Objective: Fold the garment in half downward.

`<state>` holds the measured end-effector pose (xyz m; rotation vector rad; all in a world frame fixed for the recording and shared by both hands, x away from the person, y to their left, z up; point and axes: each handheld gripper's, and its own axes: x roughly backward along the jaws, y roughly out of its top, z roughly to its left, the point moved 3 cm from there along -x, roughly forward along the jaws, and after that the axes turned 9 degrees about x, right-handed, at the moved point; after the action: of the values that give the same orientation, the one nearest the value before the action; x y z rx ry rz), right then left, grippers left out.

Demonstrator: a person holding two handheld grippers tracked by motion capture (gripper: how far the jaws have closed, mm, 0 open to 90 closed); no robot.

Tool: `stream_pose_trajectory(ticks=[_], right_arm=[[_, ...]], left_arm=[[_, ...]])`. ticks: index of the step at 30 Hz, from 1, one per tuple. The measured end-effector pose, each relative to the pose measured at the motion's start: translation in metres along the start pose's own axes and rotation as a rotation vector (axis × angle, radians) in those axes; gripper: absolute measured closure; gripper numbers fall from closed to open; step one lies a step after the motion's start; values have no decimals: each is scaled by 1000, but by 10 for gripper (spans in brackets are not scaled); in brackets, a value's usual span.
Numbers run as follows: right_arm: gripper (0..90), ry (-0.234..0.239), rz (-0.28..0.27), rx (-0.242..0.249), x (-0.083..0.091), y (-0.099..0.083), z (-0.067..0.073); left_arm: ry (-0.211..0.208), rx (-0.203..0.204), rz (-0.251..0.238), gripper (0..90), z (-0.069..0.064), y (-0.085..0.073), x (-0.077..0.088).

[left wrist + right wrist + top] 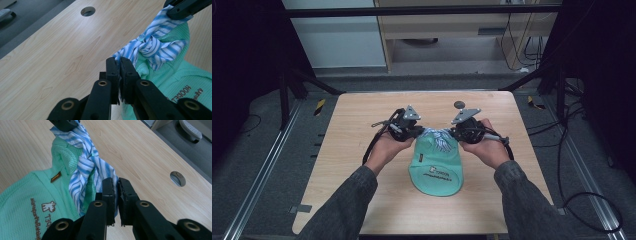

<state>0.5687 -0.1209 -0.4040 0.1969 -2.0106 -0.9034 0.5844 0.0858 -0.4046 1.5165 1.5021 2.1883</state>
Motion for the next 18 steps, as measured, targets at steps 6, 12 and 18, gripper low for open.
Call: stream_pose_trajectory(ticks=[6,12,18], right_arm=[[841,-16,-14,16,6,-3,8],[841,-17,-22,13,5,2,0],[842,-39,-19,11,2,12,-6]], left_arm=[[18,-28,-11,866,-8,-2,6],[22,-33,-17,866,-1,6,8],[50,-24,-34,864,3,10,10]])
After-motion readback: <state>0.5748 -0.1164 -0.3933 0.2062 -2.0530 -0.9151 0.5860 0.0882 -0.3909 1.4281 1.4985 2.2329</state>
